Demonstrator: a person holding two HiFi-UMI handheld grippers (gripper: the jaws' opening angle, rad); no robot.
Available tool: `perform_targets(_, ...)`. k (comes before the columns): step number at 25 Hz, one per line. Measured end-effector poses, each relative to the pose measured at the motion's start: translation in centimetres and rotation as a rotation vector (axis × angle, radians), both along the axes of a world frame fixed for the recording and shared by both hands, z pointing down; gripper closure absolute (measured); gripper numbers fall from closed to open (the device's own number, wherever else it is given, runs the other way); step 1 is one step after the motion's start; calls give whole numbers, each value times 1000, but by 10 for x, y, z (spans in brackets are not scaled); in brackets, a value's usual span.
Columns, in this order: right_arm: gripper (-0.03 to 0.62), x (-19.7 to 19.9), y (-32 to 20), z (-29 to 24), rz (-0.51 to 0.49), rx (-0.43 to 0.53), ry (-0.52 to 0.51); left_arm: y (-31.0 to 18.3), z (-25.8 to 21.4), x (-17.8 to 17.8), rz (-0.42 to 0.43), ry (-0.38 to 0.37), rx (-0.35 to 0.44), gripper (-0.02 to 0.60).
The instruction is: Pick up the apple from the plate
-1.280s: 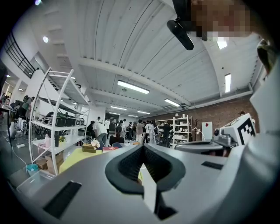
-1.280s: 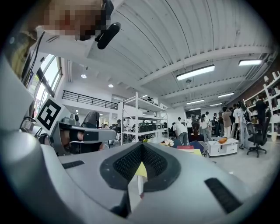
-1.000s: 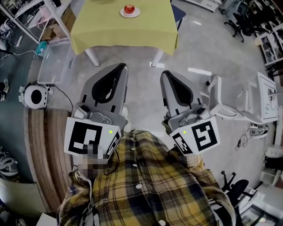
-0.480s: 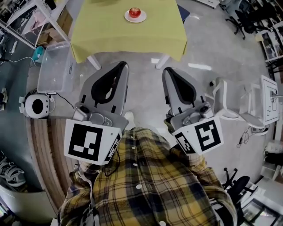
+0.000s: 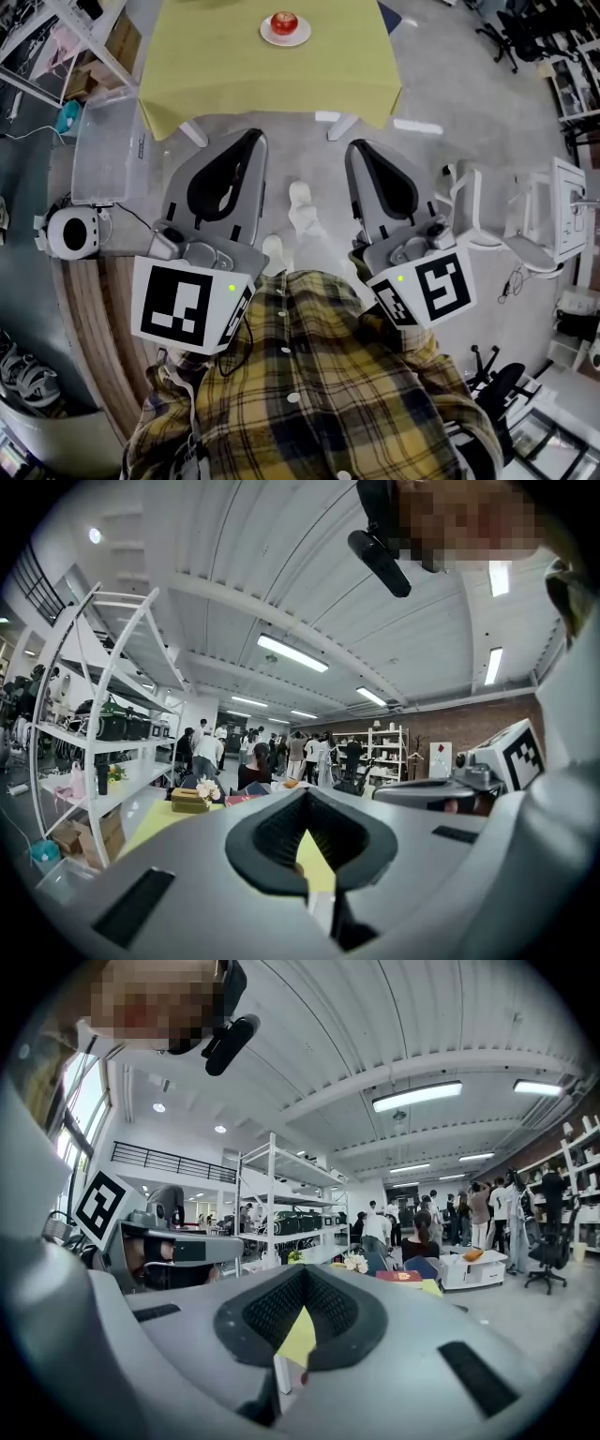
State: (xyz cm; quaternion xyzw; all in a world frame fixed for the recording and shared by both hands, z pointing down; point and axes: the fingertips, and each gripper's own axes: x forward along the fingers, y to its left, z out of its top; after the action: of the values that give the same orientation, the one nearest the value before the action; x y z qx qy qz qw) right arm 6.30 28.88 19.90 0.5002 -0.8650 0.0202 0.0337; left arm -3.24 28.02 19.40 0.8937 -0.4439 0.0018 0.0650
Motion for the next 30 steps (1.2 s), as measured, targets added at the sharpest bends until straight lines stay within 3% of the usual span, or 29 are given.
perform_targets(16, 597, 25, -149, -11, -90, 18, 12, -146, -8, 38, -52, 22, 21, 577)
perform_targets(22, 597, 49, -204, -20, -149, 35, 23, -200, -19, 62, -108, 31, 44, 577)
perform_targets(30, 597, 59, -255, -16, -209, 32, 19, -244, -14, 65, -185, 26, 35, 577)
